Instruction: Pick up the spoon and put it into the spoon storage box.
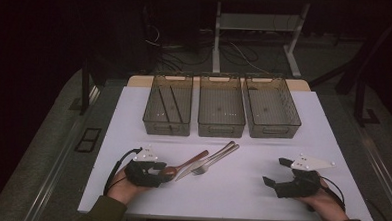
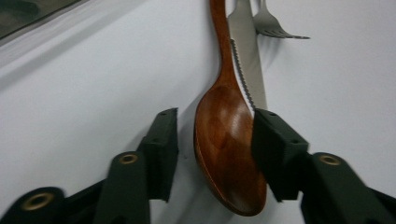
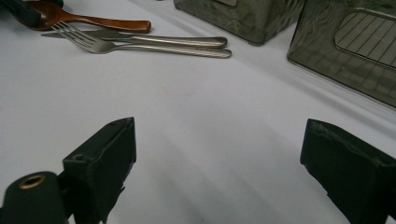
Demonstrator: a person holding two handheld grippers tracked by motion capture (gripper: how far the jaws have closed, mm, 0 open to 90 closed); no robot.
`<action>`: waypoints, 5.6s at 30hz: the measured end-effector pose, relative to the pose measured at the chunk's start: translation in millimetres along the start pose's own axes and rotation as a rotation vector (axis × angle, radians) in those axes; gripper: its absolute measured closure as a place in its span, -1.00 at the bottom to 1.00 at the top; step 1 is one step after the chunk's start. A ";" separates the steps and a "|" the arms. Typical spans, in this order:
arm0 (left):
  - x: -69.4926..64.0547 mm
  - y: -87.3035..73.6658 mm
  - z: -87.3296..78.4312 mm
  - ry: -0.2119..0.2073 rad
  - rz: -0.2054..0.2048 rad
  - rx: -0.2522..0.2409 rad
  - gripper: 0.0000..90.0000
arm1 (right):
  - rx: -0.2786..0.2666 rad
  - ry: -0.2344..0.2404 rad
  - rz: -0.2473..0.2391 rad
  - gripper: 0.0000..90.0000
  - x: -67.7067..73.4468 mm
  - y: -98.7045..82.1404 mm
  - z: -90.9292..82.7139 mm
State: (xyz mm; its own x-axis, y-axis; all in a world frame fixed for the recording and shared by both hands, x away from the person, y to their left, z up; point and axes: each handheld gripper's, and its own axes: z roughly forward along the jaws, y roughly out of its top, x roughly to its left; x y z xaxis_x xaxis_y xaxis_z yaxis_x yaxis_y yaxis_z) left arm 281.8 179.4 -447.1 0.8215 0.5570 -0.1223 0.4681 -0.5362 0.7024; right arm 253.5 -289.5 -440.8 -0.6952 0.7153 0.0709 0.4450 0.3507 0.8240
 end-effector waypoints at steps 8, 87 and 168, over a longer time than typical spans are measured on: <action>-2.1 2.1 0.9 -0.032 0.016 0.016 0.42 | -0.005 -0.001 -0.003 -0.78 -0.8 0.0 -0.9; 1.2 61.0 -23.4 0.022 0.058 -0.140 0.79 | -0.048 0.010 0.006 -0.77 0.5 3.1 -2.6; 52.8 202.5 91.0 0.226 -0.040 -0.065 0.56 | -0.054 0.014 0.023 -0.77 -4.3 3.0 -3.9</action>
State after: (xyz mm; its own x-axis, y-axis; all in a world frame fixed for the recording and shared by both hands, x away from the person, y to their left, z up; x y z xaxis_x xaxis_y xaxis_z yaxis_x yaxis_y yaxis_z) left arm 449.6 42.5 -375.2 0.7059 0.7083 0.0040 0.4706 -0.4733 0.7447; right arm 255.6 -293.9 -436.4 -0.6934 0.7138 0.0979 0.4301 0.3011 0.8511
